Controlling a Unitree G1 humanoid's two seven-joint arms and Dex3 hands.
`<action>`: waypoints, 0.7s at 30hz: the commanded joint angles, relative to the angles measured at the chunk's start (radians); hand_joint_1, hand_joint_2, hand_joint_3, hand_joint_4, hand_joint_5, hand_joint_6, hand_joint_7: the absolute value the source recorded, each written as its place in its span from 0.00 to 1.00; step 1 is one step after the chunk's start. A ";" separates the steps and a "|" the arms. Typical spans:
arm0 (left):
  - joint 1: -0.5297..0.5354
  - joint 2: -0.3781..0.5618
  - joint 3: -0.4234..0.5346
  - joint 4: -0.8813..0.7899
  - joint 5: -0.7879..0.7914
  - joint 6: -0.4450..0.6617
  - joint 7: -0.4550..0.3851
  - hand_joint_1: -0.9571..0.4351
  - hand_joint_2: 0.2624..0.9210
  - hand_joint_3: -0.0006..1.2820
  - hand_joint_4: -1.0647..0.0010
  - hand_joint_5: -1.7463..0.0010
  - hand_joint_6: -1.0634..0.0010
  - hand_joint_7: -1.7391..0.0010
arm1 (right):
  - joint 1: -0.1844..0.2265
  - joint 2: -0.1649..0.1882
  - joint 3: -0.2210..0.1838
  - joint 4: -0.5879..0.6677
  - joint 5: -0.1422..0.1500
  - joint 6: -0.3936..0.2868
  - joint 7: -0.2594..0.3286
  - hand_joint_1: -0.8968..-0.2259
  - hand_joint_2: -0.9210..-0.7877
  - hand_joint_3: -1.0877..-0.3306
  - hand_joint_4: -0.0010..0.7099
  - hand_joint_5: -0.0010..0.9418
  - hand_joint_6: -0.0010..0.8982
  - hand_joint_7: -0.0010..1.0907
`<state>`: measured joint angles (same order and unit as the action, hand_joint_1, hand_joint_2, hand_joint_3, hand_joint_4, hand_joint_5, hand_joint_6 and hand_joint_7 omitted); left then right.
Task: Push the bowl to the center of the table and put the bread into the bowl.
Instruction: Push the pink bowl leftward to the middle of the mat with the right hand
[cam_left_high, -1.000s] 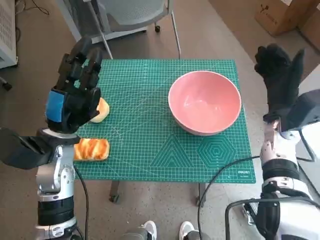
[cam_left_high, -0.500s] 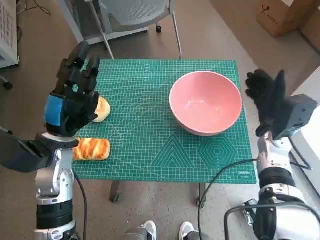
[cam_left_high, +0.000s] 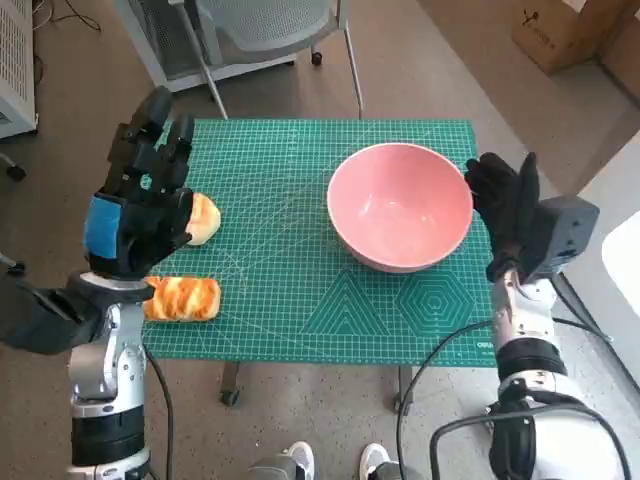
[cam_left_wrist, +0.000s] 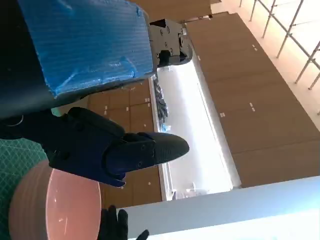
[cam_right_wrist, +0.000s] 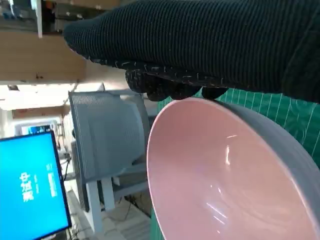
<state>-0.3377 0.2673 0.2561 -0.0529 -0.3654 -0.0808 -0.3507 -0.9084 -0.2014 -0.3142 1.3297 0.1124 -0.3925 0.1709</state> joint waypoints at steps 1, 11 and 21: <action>0.018 0.009 0.009 -0.026 -0.004 0.003 0.005 0.18 1.00 0.37 0.96 1.00 1.00 0.81 | 0.008 0.034 0.000 0.011 -0.008 0.033 0.006 0.44 0.00 0.31 0.28 0.01 0.37 0.02; 0.040 0.014 0.021 -0.042 -0.001 -0.003 0.008 0.19 1.00 0.38 0.96 1.00 1.00 0.81 | -0.023 0.077 -0.001 0.006 -0.002 0.040 0.036 0.45 0.00 0.33 0.26 0.00 0.37 0.02; 0.062 0.012 0.035 -0.063 -0.005 0.008 0.022 0.19 1.00 0.38 0.94 0.99 1.00 0.80 | -0.047 0.113 0.015 0.004 -0.017 0.035 0.027 0.47 0.00 0.31 0.27 0.01 0.35 0.02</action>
<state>-0.2913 0.2713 0.2843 -0.0939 -0.3653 -0.0784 -0.3346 -0.9551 -0.1056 -0.3076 1.3277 0.1104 -0.3738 0.2010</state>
